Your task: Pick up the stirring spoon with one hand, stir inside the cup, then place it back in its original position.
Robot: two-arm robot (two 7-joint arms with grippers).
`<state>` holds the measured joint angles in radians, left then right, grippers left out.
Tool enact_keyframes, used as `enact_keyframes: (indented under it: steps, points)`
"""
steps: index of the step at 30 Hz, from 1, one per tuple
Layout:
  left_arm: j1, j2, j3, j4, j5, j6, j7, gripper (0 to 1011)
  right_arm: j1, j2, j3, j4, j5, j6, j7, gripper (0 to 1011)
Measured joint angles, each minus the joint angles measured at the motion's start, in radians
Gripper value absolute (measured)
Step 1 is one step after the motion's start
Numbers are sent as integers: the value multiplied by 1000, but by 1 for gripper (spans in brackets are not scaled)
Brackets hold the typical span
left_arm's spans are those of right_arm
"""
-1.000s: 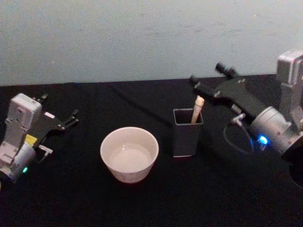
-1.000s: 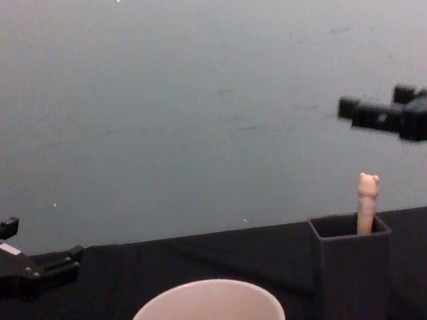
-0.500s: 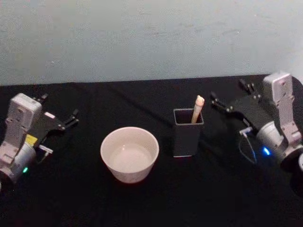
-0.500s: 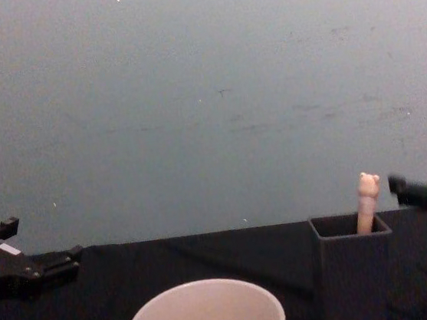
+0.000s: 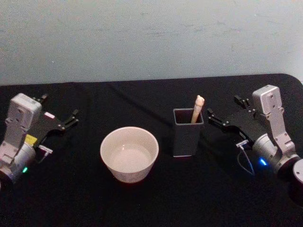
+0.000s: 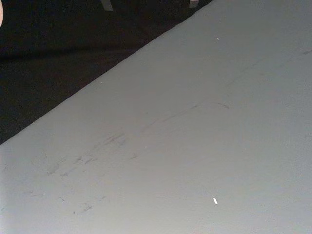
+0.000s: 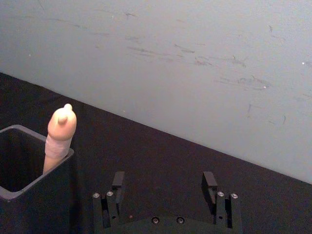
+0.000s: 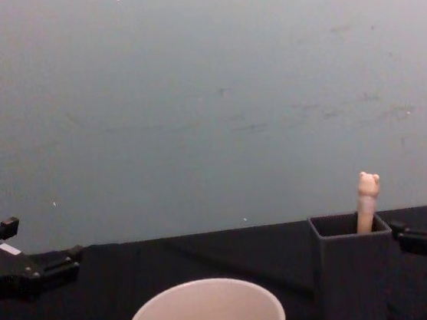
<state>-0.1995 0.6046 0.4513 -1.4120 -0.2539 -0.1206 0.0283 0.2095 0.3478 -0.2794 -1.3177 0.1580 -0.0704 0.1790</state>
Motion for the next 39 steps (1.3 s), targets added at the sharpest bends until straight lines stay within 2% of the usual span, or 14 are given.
enact_keyframes:
  steps: [39]
  points:
    - [0, 0, 0, 0, 0, 0, 0, 1001, 1, 1, 2, -6, 6, -4, -2, 1000]
